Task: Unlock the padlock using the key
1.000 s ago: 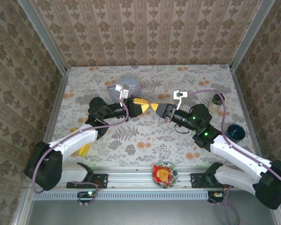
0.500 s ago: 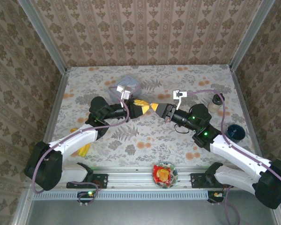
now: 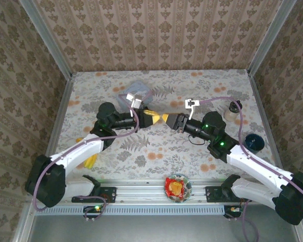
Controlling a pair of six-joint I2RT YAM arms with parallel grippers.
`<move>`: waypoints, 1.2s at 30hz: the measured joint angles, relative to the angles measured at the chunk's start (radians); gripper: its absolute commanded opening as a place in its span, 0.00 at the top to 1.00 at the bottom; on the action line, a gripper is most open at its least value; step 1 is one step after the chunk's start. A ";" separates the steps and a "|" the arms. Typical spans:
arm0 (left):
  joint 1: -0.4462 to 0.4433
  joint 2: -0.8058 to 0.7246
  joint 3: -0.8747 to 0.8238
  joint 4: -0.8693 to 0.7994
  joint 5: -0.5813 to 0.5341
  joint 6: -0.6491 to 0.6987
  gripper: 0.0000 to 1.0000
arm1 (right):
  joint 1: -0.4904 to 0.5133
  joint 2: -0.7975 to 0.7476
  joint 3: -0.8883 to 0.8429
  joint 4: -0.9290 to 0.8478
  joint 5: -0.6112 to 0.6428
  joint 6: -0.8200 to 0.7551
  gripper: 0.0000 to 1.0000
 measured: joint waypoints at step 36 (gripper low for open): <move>-0.100 -0.095 0.416 -1.336 -0.072 0.979 1.00 | 0.042 0.040 0.238 -0.490 -0.361 -0.507 0.61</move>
